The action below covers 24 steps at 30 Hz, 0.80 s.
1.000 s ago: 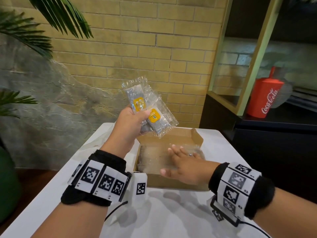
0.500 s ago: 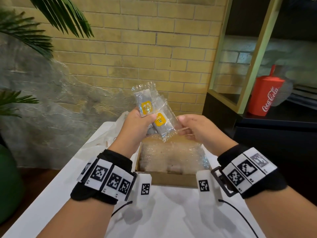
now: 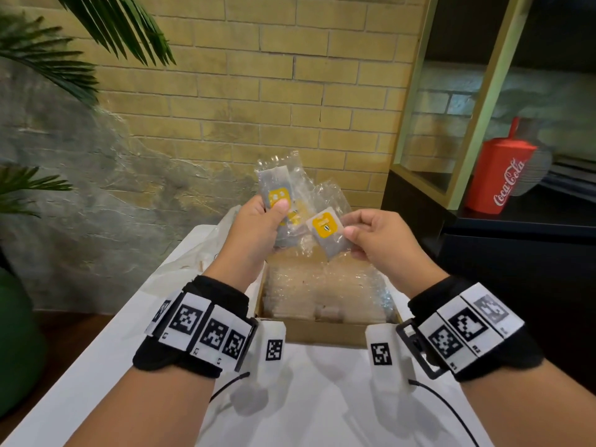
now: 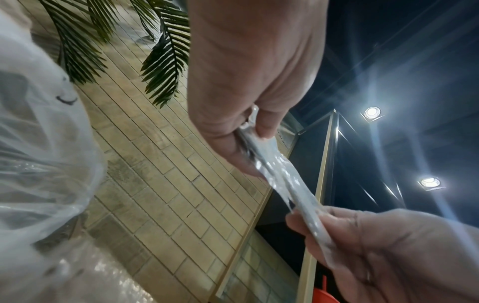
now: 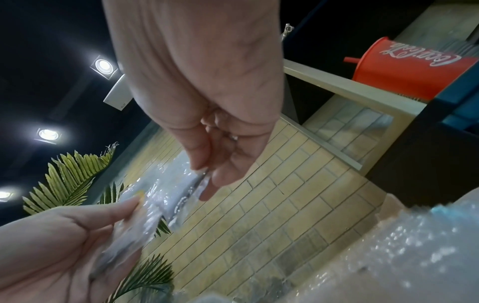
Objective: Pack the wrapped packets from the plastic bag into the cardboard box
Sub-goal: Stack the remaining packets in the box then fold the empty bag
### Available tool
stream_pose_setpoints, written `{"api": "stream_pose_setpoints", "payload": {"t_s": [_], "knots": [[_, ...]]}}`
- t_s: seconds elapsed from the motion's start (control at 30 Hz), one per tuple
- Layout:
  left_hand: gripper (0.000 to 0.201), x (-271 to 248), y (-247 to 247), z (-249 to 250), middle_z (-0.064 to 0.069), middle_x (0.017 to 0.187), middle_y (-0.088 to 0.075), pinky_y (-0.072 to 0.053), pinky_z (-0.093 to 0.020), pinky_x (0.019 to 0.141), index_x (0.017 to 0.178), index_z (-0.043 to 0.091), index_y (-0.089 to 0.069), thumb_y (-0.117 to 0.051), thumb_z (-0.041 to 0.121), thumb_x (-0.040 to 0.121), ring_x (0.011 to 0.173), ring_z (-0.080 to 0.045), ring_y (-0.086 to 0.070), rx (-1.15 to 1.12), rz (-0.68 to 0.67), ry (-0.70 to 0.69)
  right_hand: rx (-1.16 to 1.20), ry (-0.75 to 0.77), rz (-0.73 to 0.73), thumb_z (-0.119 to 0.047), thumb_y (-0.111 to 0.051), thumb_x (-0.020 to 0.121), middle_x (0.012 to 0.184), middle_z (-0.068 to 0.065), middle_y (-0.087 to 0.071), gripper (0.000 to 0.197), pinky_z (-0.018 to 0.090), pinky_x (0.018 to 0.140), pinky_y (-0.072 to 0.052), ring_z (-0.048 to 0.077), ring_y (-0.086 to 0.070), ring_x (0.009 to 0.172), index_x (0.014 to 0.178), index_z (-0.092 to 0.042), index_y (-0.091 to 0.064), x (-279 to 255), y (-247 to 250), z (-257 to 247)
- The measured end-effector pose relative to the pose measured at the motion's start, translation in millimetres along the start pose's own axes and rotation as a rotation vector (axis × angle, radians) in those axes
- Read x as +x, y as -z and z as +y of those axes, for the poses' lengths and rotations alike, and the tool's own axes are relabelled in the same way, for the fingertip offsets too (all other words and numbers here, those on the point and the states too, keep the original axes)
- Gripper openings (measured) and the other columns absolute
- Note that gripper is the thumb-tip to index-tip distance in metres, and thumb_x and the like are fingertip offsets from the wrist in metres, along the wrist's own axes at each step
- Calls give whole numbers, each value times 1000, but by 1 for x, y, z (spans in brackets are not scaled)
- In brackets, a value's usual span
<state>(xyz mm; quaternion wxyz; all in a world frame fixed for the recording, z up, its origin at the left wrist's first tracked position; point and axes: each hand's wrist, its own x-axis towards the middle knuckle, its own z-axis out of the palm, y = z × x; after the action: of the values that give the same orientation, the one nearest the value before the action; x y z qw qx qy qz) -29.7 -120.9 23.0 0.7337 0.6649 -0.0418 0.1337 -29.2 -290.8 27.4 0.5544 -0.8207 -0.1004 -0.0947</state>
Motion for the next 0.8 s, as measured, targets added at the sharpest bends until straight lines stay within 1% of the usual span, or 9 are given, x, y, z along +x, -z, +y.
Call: {"api": "stream_pose_setpoints", "payload": {"t_s": [0.07, 0.2, 0.33, 0.43, 0.57, 0.63, 0.7, 0.77, 0.8], "knots": [[17, 3, 6, 2, 2, 79, -59, -46, -38, 72, 81, 23, -52, -47, 22, 97, 70, -19, -59, -11, 56, -12, -30, 17, 11, -3, -52, 92, 74, 3, -62, 16, 18, 57, -46, 10, -52, 64, 92, -11, -65, 0, 5, 2], [16, 11, 21, 7, -2, 89, -57, -51, -34, 67, 82, 22, -50, -46, 21, 97, 69, -17, -59, -66, 157, -31, -189, 23, -46, -3, -56, 89, 72, 0, -62, 18, 23, 63, -46, 9, -52, 66, 82, -15, -67, 0, 15, 12], [16, 14, 27, 8, -2, 93, -56, -53, -36, 71, 82, 23, -50, -46, 22, 98, 79, -21, -59, -69, 192, -51, -589, 18, -295, -11, -60, 87, 88, -1, -67, 11, 16, 71, -44, 11, -59, 84, 91, -17, -69, -5, 12, 25], [15, 14, 23, 6, -1, 90, -57, -53, -38, 72, 82, 23, -50, -47, 22, 97, 74, -19, -59, -47, 157, -57, -674, 16, -367, -15, -63, 87, 90, -7, -65, 16, 14, 85, -40, 9, -58, 96, 102, -18, -68, -9, 8, 29], [15, 12, 17, 2, -2, 89, -58, -52, -39, 71, 83, 25, -53, -48, 23, 97, 79, -22, -59, 0, 104, -73, -669, 18, -325, -19, -61, 89, 103, -7, -65, 23, 6, 68, -37, 5, -55, 92, 111, -22, -66, -9, 7, 25], [16, 11, 16, 1, 0, 89, -60, -51, -35, 67, 84, 27, -55, -47, 21, 97, 80, -21, -60, 9, 77, -76, -690, 28, -379, -23, -59, 90, 128, -6, -58, 34, 13, 85, -38, 9, -52, 112, 125, -26, -58, -12, 6, 21], [17, 10, 14, 0, 2, 87, -63, -50, -33, 66, 85, 27, -56, -47, 19, 97, 77, -18, -62, 10, 52, -71, -805, 49, -579, -29, -54, 92, 150, -7, -34, 49, 23, 106, -26, 13, -33, 136, 140, -28, -41, -19, 5, 17], [17, 8, 12, 0, 0, 89, -63, -50, -38, 71, 86, 27, -57, -47, 19, 97, 79, -21, -62, 27, 30, -67, -966, 36, -795, -33, -50, 94, 157, -8, -14, 58, 29, 113, -18, 16, -21, 142, 147, -27, -26, -27, 2, 11], [17, 7, 11, -1, -1, 89, -63, -50, -40, 73, 85, 27, -57, -47, 20, 97, 81, -23, -62, 35, 22, -67, -1007, 26, -851, -34, -49, 94, 157, -7, -13, 58, 30, 113, -19, 17, -22, 142, 147, -26, -25, -30, 2, 8]]}}
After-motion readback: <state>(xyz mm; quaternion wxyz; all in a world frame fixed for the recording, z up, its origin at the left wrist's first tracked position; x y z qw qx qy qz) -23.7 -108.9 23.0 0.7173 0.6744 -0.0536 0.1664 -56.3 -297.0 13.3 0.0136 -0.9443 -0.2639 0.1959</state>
